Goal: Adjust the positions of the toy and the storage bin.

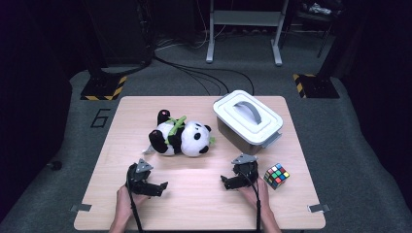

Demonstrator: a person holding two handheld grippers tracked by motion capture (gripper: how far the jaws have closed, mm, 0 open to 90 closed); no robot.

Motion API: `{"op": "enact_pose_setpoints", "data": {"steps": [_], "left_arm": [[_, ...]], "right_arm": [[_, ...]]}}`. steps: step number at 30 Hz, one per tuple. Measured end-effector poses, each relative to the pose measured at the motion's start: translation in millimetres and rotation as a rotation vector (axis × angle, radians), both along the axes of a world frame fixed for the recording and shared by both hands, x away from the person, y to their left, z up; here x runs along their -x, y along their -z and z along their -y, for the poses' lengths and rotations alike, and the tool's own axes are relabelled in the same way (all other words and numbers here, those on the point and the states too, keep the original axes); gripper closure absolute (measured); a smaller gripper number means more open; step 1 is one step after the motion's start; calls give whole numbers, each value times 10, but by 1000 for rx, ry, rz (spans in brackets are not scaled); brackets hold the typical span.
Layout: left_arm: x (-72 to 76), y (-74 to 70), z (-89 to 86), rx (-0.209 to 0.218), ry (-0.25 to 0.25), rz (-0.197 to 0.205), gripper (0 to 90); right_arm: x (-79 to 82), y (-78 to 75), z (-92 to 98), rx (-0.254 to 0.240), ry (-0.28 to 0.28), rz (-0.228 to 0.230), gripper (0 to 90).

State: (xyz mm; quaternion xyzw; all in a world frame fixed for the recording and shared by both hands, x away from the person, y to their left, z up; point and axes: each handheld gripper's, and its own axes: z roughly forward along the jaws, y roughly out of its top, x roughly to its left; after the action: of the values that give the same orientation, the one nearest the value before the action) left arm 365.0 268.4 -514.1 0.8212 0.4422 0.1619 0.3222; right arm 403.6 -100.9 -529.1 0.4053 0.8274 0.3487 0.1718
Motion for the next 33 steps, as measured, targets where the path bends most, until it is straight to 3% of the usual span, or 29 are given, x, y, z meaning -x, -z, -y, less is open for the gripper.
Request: {"op": "enact_pose_setpoints", "data": {"steps": [9, 13, 15, 17, 22, 27, 33], "left_arm": [[90, 128, 58, -16, -18, 28, 0], [117, 148, 61, 3, -35, 45, 0], [130, 161, 54, 11, -36, 56, 0], [130, 163, 55, 13, -38, 57, 0], [128, 162, 55, 13, -37, 56, 0], [128, 162, 56, 14, -36, 56, 0], [129, 161, 57, 9, -34, 59, 0]], "right_arm": [[11, -10, 8, 17, -15, 3, 12], [16, -23, 17, 14, -17, 4, 16], [32, -41, 44, -14, -17, 1, 13], [93, -99, 75, -12, -12, 24, 16], [324, -359, 263, -37, 5, 70, 14], [452, -473, 414, -22, 25, 101, 13], [647, -616, 751, -23, 104, 167, 32]]}}
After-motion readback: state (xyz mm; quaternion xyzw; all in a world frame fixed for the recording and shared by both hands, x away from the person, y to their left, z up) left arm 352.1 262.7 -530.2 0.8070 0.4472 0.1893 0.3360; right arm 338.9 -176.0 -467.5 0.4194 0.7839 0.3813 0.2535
